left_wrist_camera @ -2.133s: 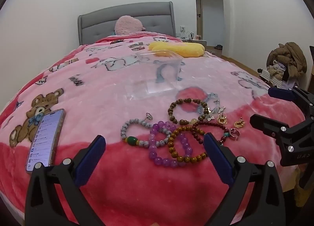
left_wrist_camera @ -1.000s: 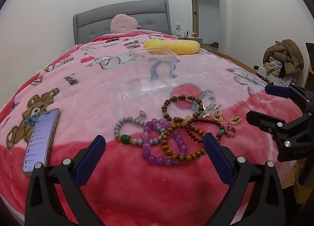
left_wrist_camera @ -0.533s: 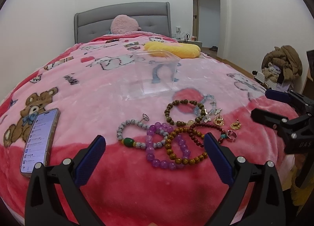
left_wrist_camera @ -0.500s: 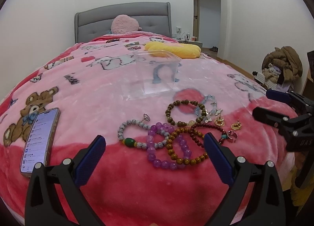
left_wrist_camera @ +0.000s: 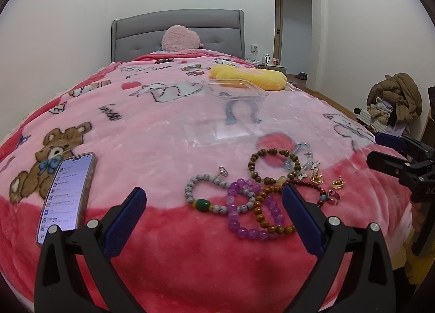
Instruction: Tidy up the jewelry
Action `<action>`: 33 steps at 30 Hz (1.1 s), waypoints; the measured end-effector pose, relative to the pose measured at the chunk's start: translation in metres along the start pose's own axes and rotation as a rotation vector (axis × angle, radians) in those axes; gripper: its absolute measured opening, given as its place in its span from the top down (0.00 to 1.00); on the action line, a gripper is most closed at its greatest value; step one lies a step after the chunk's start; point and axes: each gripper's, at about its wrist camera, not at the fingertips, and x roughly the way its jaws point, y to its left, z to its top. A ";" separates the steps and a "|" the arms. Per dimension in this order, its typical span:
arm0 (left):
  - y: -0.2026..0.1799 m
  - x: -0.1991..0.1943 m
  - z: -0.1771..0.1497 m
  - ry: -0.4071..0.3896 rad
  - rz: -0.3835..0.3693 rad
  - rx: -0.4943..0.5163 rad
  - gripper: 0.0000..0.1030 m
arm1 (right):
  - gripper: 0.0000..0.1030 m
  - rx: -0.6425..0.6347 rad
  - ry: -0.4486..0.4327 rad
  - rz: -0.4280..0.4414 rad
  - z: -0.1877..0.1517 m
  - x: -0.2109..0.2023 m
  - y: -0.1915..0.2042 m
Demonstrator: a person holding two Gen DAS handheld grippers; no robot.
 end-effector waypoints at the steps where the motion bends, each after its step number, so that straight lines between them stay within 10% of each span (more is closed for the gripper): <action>1: 0.001 0.000 0.000 0.000 -0.005 0.000 0.05 | 0.22 -0.006 0.003 0.004 0.000 0.001 0.000; 15: -0.014 0.005 -0.019 0.082 -0.081 0.069 0.26 | 0.67 -0.082 0.103 0.059 -0.015 0.020 -0.001; 33: -0.031 0.021 -0.014 0.104 -0.126 0.017 0.63 | 0.75 -0.133 0.153 0.073 -0.024 0.034 0.013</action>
